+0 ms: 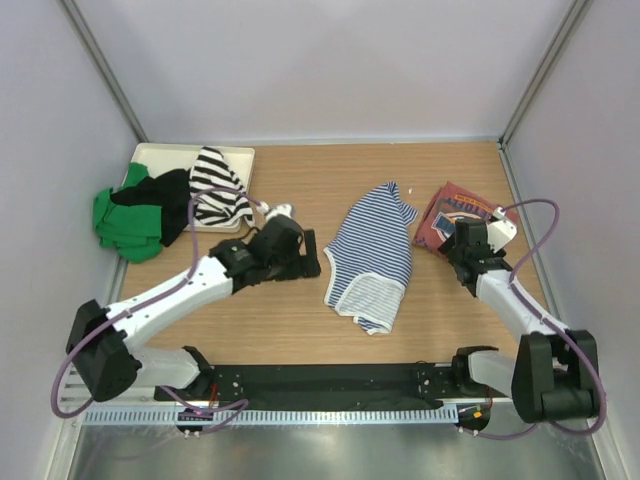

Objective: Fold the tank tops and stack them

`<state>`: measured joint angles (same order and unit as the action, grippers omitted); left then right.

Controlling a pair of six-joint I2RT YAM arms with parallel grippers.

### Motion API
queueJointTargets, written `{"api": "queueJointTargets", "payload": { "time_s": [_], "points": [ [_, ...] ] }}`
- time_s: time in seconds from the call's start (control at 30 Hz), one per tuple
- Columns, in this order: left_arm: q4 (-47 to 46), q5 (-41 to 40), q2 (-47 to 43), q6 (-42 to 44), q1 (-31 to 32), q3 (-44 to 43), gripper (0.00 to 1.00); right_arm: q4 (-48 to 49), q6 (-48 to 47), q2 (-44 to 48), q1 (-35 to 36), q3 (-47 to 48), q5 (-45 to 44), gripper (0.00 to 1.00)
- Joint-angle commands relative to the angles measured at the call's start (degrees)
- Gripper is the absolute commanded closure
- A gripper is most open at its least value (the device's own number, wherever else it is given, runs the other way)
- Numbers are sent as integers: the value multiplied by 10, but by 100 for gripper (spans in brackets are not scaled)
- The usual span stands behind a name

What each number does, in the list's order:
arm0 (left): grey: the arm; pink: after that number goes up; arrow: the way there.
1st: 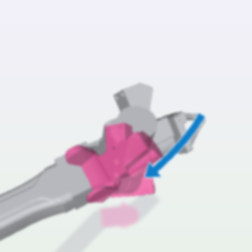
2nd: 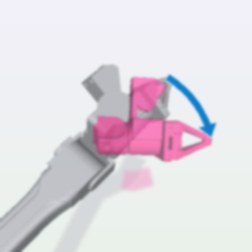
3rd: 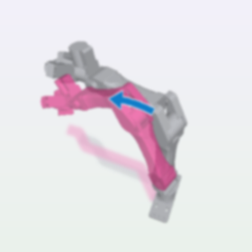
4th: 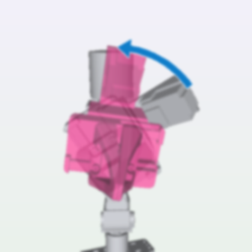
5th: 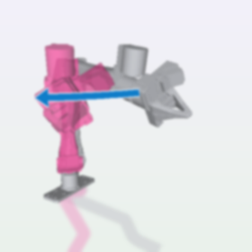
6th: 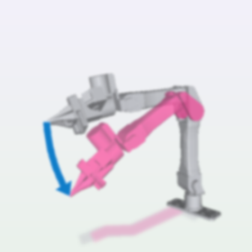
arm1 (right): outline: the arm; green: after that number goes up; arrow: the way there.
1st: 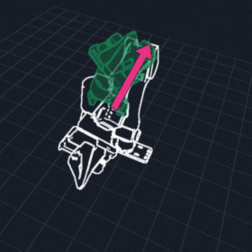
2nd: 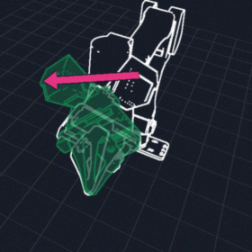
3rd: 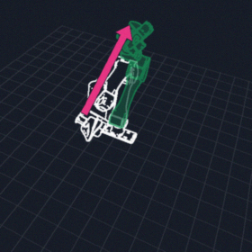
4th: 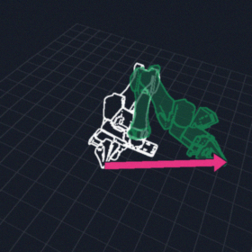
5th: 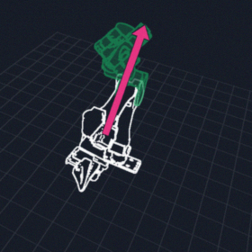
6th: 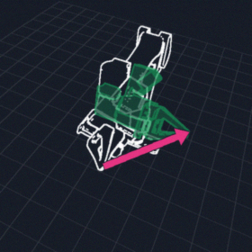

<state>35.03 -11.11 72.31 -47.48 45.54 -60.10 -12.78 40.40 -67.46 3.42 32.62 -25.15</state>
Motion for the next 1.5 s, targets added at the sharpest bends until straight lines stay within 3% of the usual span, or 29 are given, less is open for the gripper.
{"api": "queueJointTargets", "payload": {
  "time_s": [0.0, 0.17, 0.3, 0.37, 0.57, 0.7, 0.8, 1.2, 1.33, 1.37, 1.43, 1.47],
  "points": [
    [-57, 35, 7, -22, 52, 14, 11, 24, -27, 52, 2, -9, 7, 26],
    [-86, 46, 62, -38, 90, 40, 10, 36, -65, 122, 5, -18, 92, 28],
    [-86, 6, 67, -33, 77, 46, 10, 43, -89, 129, 32, -16, 218, 36],
    [-99, 36, 51, -31, 42, 65, 10, 29, -98, 113, 69, -4, 264, 37],
    [-166, 128, 5, -32, -79, 135, 11, -24, -100, 50, 205, 59, 254, 37],
    [-220, 197, -37, -49, -179, 204, 11, -48, -91, -40, 307, 112, 201, 37],
    [-232, 222, -67, -46, -219, 241, 9, -51, -85, -89, 363, 145, 187, 36],
    [-263, 231, -99, -15, -267, 296, 4, -96, -61, -288, 505, 263, 125, 35],
    [-255, 201, -100, 16, -266, 297, 4, -102, -63, -311, 528, 275, 143, 50],
    [-253, 196, -100, 20, -267, 297, 4, -106, -65, -316, 534, 276, 144, 59],
    [-254, 193, -100, 30, -267, 297, 4, -114, -67, -320, 555, 273, 148, 62],
    [-267, 206, -100, 35, -267, 298, 3, -119, -67, -319, 564, 270, 150, 71]
  ]
}}
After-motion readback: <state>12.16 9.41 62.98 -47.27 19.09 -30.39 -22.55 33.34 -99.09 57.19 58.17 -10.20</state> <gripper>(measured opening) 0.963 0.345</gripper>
